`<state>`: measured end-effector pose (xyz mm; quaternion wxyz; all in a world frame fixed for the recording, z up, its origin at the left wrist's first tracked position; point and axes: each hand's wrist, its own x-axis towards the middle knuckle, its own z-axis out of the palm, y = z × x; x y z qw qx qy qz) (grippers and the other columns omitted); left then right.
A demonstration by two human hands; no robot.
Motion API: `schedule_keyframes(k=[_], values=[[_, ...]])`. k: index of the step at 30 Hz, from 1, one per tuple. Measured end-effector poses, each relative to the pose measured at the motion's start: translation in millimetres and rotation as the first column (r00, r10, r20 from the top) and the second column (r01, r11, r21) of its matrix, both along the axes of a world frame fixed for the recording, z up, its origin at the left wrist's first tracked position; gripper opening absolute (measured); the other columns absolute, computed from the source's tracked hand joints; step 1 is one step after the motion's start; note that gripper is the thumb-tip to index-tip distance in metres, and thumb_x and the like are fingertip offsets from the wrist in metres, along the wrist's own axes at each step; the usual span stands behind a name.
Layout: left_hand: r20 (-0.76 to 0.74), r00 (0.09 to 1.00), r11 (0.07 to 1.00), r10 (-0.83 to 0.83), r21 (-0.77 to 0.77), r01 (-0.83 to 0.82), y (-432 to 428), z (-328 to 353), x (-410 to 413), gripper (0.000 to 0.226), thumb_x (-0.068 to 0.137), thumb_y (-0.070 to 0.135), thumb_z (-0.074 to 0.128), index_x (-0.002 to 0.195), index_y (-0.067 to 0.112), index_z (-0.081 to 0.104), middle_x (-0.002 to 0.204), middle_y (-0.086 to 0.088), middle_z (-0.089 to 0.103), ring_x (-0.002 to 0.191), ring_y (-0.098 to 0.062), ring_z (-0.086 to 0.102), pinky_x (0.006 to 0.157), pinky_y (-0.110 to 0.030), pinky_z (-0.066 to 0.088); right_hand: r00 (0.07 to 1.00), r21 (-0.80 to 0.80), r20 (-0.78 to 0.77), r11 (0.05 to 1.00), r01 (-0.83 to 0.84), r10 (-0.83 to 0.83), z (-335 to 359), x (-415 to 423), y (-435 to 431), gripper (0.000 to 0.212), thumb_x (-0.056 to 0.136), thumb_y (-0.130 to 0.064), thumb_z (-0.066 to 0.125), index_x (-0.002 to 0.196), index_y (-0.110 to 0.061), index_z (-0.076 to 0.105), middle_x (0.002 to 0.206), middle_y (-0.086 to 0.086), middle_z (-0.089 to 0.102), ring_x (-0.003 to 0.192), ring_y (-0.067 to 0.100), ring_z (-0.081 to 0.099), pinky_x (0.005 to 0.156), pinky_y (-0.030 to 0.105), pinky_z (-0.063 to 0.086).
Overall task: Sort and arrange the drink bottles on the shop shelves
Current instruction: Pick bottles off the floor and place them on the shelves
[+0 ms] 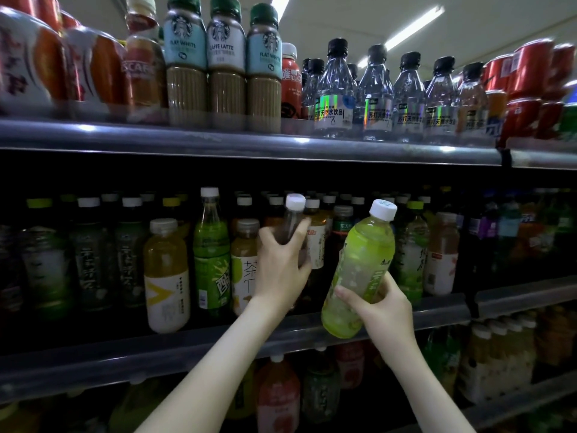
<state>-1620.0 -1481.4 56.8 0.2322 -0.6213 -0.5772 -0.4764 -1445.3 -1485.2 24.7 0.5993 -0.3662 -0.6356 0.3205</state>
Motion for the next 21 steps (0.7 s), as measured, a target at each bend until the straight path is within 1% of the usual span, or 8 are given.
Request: schedule_keyframes(k=[3, 5, 7, 10, 13, 15, 18, 21], values=[[-0.024, 0.997, 0.996, -0.072, 0.048, 0.073, -11, -13, 0, 0.1, 0.076, 0.017, 0.078, 0.147, 0.046, 0.013, 0.128, -0.012, 0.025, 0.101, -0.034, 0.053, 0.075, -0.027, 0.049, 1.0, 0.023, -0.014, 1.0, 0.01, -0.009, 1, 3, -1, 0.039, 0.069, -0.023, 0.085, 0.099, -0.031, 0.063, 0.088, -0.015, 0.07, 0.08, -0.011, 0.063, 0.064, 0.006, 0.048], [0.004, 0.998, 0.998, -0.063, -0.016, 0.063, -18, -11, -3, 0.104, 0.085, 0.026, 0.07, 0.14, 0.06, -0.012, 0.141, -0.013, 0.024, 0.102, -0.034, 0.057, 0.07, -0.033, 0.053, 0.999, 0.032, -0.033, 0.999, 0.011, -0.01, 2, 4, -2, 0.037, 0.07, -0.022, 0.085, 0.096, -0.034, 0.061, 0.088, -0.017, 0.069, 0.079, -0.013, 0.062, 0.064, 0.005, 0.048], [0.023, 0.998, 0.995, -0.062, -0.077, 0.064, -24, -9, -7, 0.103, 0.089, 0.032, 0.065, 0.131, 0.065, -0.023, 0.142, -0.013, 0.029, 0.099, -0.035, 0.059, 0.069, -0.038, 0.053, 0.998, 0.033, -0.06, 0.999, 0.009, -0.007, 4, 2, -2, 0.037, 0.071, -0.022, 0.084, 0.096, -0.033, 0.06, 0.089, -0.018, 0.068, 0.078, -0.014, 0.061, 0.063, 0.005, 0.048], [0.086, 0.987, 0.991, -0.133, -0.012, 0.134, -32, -9, -11, 0.097, 0.087, 0.031, 0.068, 0.136, 0.059, -0.012, 0.139, -0.012, 0.035, 0.105, -0.031, 0.057, 0.072, -0.032, 0.049, 0.995, 0.027, -0.104, 1.0, 0.003, 0.0, 4, -5, -3, 0.038, 0.071, -0.024, 0.084, 0.101, -0.029, 0.061, 0.093, -0.014, 0.069, 0.081, -0.009, 0.063, 0.065, 0.011, 0.05], [0.164, 0.969, 0.98, -0.184, 0.103, 0.168, -44, -16, -18, 0.101, 0.083, 0.029, 0.073, 0.138, 0.06, -0.006, 0.137, -0.01, 0.04, 0.112, -0.012, 0.049, 0.077, -0.013, 0.04, 0.992, 0.033, -0.124, 0.999, -0.004, 0.008, 1, -14, -5, 0.04, 0.07, -0.027, 0.084, 0.102, -0.027, 0.062, 0.095, -0.01, 0.071, 0.086, -0.001, 0.066, 0.074, 0.021, 0.053], [0.173, 0.969, 0.972, -0.178, 0.181, 0.147, -54, -15, -26, 0.106, 0.081, 0.027, 0.075, 0.139, 0.061, -0.006, 0.135, -0.01, 0.042, 0.111, -0.001, 0.042, 0.077, -0.002, 0.032, 0.992, 0.04, -0.124, 0.999, -0.017, 0.022, 2, -20, -7, 0.038, 0.069, -0.027, 0.084, 0.099, -0.029, 0.061, 0.092, -0.01, 0.071, 0.084, -0.002, 0.066, 0.075, 0.022, 0.053], [0.16, 0.972, 0.962, -0.171, 0.241, 0.129, -75, -6, -43, 0.107, 0.082, 0.03, 0.075, 0.142, 0.058, -0.009, 0.131, -0.009, 0.045, 0.108, 0.001, 0.044, 0.075, 0.001, 0.036, 0.992, 0.063, -0.116, 0.997, -0.036, 0.043, 5, -34, -13, 0.035, 0.069, -0.025, 0.084, 0.095, -0.032, 0.061, 0.09, -0.013, 0.07, 0.082, -0.006, 0.065, 0.074, 0.019, 0.05], [0.171, 0.97, 0.955, -0.173, 0.269, 0.123, -98, -2, -66, 0.101, 0.081, 0.042, 0.069, 0.144, 0.057, -0.009, 0.127, 0.0, 0.046, 0.108, -0.001, 0.049, 0.085, -0.001, 0.039, 0.988, 0.074, -0.122, 0.993, -0.088, 0.097, 5, -54, -20, 0.036, 0.069, -0.024, 0.084, 0.097, -0.03, 0.062, 0.091, -0.013, 0.07, 0.084, -0.004, 0.066, 0.076, 0.022, 0.05]])
